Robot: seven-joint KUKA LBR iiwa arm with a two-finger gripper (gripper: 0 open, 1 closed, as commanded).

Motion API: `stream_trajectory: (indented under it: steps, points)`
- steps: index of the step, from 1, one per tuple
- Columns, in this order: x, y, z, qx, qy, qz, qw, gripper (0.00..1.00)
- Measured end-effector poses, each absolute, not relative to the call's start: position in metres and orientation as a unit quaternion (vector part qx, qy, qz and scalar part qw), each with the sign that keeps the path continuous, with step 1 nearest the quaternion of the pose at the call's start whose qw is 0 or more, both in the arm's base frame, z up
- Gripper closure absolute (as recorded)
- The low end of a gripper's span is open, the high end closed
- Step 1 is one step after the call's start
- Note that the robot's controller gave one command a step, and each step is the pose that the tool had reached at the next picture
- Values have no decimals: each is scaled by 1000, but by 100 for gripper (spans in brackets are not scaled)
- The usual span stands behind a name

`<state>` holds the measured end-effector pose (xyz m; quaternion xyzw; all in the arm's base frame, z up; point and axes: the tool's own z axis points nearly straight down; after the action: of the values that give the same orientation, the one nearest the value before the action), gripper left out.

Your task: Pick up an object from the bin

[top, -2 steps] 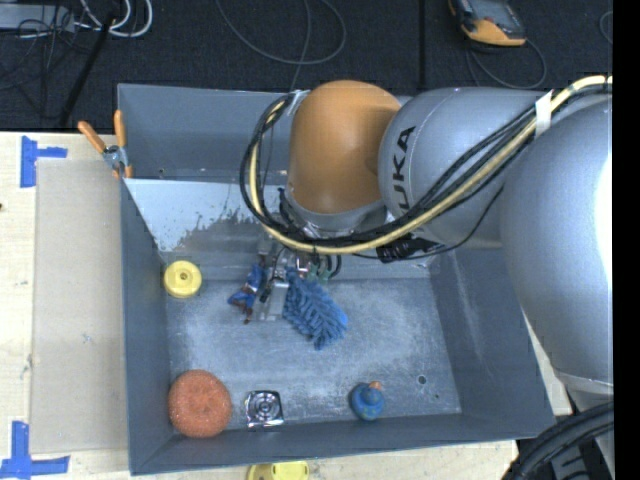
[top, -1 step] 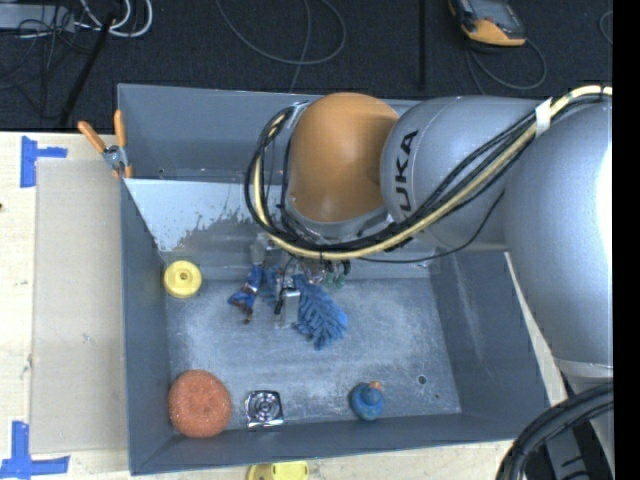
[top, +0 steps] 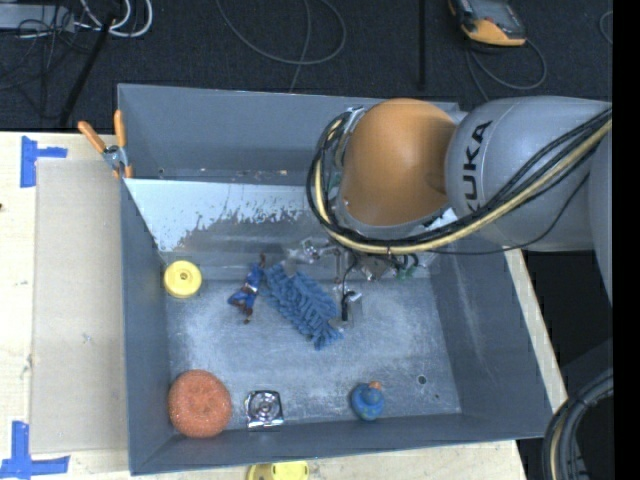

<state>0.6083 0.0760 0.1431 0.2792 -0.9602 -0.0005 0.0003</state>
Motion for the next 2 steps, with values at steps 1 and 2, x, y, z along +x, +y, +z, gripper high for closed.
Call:
stream_trajectory:
  steps: [1,2]
  points:
    - [610,68,98,133,-991,0,-1,0]
    - [603,56,77,126,-992,-2,-11,100]
